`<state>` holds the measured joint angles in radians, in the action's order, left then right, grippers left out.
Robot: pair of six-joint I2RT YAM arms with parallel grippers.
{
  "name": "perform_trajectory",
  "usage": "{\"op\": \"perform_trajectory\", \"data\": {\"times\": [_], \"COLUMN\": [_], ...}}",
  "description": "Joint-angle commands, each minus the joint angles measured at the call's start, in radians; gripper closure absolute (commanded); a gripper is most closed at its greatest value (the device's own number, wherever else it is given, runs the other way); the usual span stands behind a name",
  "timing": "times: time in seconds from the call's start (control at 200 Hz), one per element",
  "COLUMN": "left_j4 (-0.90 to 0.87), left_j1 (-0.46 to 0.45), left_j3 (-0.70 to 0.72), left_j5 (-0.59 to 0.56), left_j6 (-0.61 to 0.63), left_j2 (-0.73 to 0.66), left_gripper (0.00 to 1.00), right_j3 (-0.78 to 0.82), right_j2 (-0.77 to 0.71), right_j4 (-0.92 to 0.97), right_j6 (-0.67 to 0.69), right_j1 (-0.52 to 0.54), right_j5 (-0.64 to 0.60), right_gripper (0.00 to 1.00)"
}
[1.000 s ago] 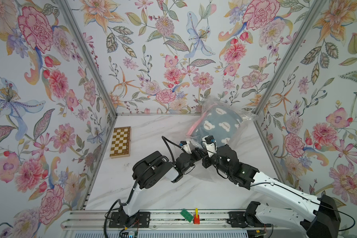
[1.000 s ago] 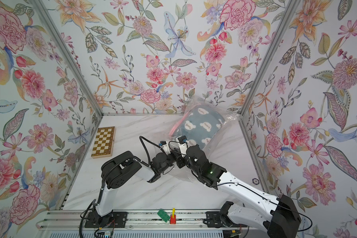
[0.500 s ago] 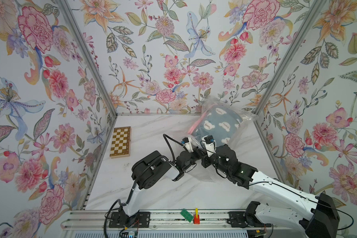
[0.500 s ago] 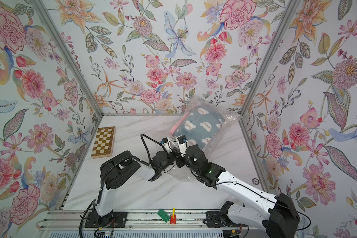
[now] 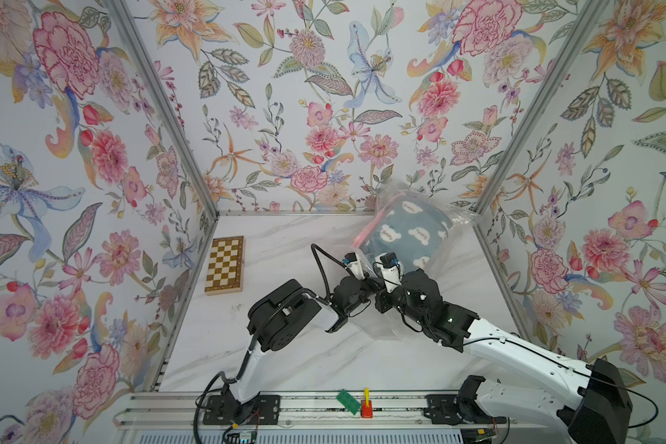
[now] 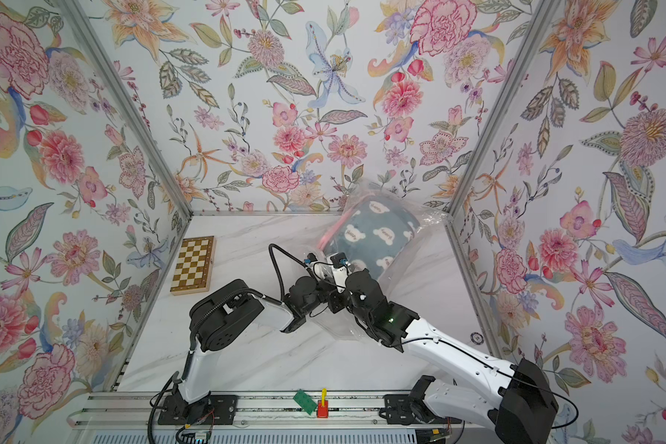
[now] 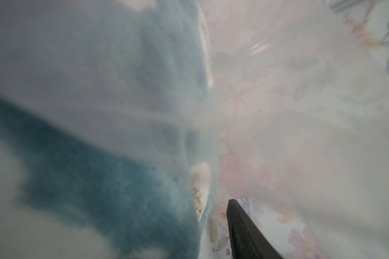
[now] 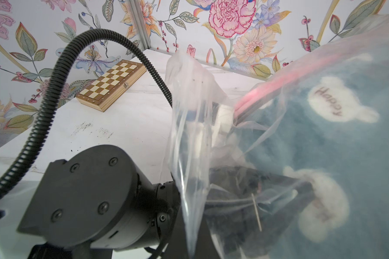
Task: Take the blanket out of the vacuum bag
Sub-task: Take out the blanket from the vacuum bag.
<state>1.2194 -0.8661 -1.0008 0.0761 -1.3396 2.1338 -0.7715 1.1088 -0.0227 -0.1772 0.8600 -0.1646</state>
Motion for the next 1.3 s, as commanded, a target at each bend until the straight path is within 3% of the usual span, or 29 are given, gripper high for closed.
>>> {"op": "perform_trajectory", "data": {"times": [0.0, 0.095, 0.175, 0.43, 1.006, 1.291], "left_j4": [-0.092, -0.1, -0.086, -0.132, -0.086, -0.014], "left_j1": [0.016, 0.02, 0.021, 0.022, 0.001, -0.013], "left_j3": [-0.047, -0.073, -0.096, -0.128, -0.008, 0.032], "left_j5": [0.03, 0.032, 0.04, 0.062, 0.025, 0.034], "left_j6": [0.034, 0.045, 0.052, 0.105, 0.109, 0.024], "left_j2": [0.03, 0.045, 0.06, 0.024, -0.107, -0.115], "left_gripper": [0.46, 0.48, 0.56, 1.0, 1.0, 1.0], "right_j3": [-0.005, 0.003, 0.009, -0.002, 0.012, 0.019], "right_j2": [-0.024, -0.041, -0.051, -0.058, -0.11, -0.127], "right_j4": [0.001, 0.002, 0.001, 0.031, 0.057, 0.08], "right_j6": [-0.004, -0.008, -0.008, -0.047, -0.018, -0.025], "right_j1": [-0.006, -0.008, -0.01, -0.084, -0.17, -0.207], "right_j5": [0.009, 0.013, 0.014, 0.049, 0.036, 0.027], "right_gripper": [1.0, 1.0, 1.0, 1.0, 1.0, 1.0]}}
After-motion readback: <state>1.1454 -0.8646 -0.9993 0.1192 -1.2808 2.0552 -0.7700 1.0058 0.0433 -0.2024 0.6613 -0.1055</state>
